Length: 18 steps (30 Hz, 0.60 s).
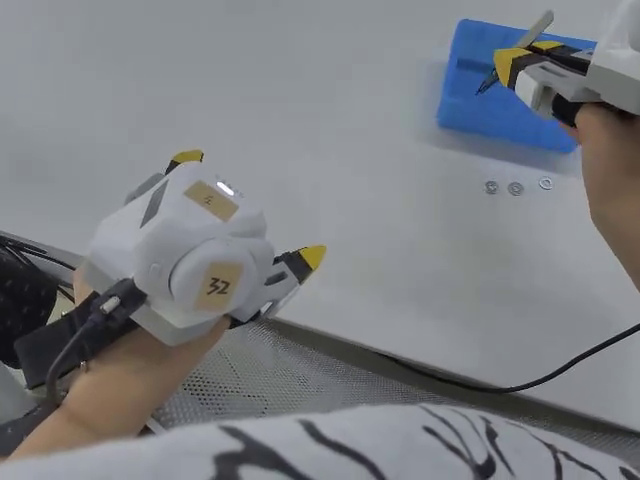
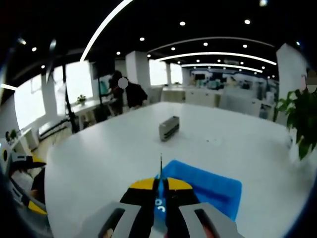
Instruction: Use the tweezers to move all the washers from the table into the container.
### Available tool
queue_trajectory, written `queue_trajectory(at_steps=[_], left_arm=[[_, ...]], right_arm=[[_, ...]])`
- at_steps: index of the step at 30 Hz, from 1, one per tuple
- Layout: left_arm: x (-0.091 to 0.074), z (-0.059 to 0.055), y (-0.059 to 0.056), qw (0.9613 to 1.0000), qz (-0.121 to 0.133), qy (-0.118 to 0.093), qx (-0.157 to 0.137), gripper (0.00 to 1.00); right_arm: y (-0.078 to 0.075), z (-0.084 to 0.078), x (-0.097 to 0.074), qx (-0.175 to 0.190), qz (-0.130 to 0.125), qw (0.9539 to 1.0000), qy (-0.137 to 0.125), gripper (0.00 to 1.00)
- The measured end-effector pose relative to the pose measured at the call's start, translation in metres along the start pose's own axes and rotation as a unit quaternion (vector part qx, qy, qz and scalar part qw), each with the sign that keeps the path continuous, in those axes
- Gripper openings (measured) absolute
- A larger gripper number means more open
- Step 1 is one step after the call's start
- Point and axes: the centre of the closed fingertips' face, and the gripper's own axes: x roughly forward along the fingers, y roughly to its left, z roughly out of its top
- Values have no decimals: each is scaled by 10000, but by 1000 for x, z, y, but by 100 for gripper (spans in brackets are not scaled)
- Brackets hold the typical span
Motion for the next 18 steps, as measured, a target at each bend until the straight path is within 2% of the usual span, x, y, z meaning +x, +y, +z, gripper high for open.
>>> queue_trajectory(at_steps=[2,4,6,9,18], left_arm=[[0,0,0,10000,-2,-9,-7,88],[0,1,0,10000,-6,-30,-6,88],[-1,1,0,10000,-2,-48,-15,88],[-1,1,0,10000,3,-31,-12,88],[0,0,0,10000,-9,-2,13,88]], right_arm=[[1,3,-2,-11,2,10000,-44,3],[4,7,-10,-32,-7,10000,-74,3],[7,6,-11,-37,29,9999,-109,3],[8,6,-23,-8,44,9999,-152,3],[16,-16,-41,9,80,9999,-65,3]])
